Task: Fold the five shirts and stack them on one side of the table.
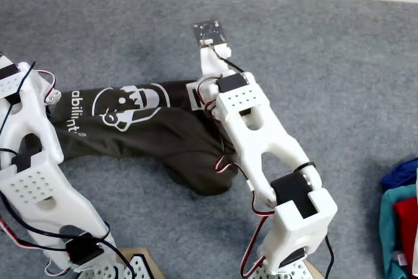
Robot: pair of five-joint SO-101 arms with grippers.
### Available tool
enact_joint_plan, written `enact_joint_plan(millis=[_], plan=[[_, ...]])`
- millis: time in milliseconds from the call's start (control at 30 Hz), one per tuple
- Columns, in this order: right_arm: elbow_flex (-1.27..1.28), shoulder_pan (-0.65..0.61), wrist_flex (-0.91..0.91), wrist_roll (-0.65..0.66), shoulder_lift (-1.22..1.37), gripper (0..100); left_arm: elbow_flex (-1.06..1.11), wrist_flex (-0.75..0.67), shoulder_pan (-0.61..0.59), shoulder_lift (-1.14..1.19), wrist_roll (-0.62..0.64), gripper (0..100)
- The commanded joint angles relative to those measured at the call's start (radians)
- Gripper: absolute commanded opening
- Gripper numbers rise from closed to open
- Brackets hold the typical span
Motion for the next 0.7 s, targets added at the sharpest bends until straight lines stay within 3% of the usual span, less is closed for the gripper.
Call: enact_joint_plan(millis=[0, 367, 433, 600, 667], plan=[[-0.007, 0.013, -0.025, -0.008, 0.038, 25.3, -0.033, -0.014, 0.021, -0.005, -0.002, 2], [-0.045, 0.015, -0.12, -0.002, 0.139, 25.1, -0.035, -0.057, 0.022, -0.005, -0.002, 2], [-0.044, 0.024, -0.139, 0.0, 0.139, 21.5, -0.028, -0.08, 0.022, -0.005, -0.002, 2], [-0.051, 0.071, -0.142, 0.0, 0.137, 1.9, -0.039, -0.095, 0.022, 0.042, 0.0, 2], [-0.051, 0.087, -0.142, 0.0, 0.134, 1.3, -0.039, -0.127, 0.03, 0.067, 0.0, 2]])
